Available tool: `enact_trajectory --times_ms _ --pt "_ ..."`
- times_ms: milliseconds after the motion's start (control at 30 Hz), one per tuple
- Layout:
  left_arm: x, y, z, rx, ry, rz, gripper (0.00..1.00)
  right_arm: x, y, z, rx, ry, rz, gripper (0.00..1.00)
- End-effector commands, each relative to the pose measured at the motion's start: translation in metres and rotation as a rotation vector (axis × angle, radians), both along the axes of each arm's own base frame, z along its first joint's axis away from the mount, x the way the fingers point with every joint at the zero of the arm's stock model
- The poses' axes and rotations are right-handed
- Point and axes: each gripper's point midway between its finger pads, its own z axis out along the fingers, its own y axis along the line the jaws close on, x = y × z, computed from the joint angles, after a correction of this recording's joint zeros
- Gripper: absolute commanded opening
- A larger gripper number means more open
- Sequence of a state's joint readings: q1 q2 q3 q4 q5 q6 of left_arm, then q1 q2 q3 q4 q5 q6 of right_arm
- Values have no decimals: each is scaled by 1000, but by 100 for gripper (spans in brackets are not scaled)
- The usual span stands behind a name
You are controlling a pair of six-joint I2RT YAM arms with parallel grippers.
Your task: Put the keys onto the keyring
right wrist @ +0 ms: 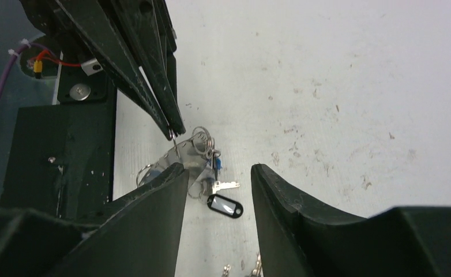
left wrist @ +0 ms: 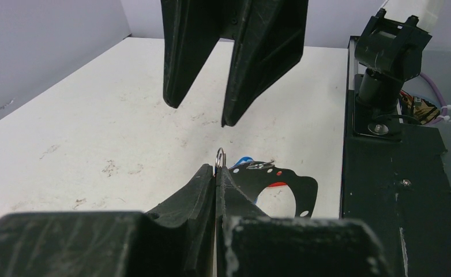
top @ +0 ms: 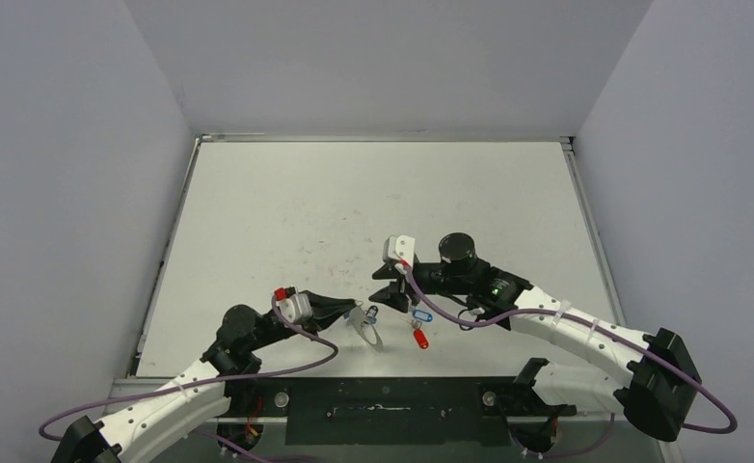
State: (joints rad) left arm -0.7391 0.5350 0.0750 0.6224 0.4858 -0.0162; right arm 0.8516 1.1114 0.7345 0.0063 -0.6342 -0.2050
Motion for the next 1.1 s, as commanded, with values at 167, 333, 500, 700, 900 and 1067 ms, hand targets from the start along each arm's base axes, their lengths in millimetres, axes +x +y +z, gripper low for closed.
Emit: enact_trajectory --times_ms 167,333,500,700,900,1067 --pt "-3 1 35 -109 -89 -7 0 -3 32 38 182 -39 126 33" --pt "-2 1 34 -107 -84 -2 0 -9 30 26 154 -25 152 35" --pt "-1 1 33 -107 -82 2 0 -12 26 19 143 -32 160 36" --pt "-1 1 35 -110 -84 1 0 -11 23 9 100 -32 156 36" --pt "-1 1 35 -107 -83 3 0 -14 23 8 105 -26 168 36" --pt "-1 1 35 -107 -84 1 0 -17 25 6 113 -6 180 35"
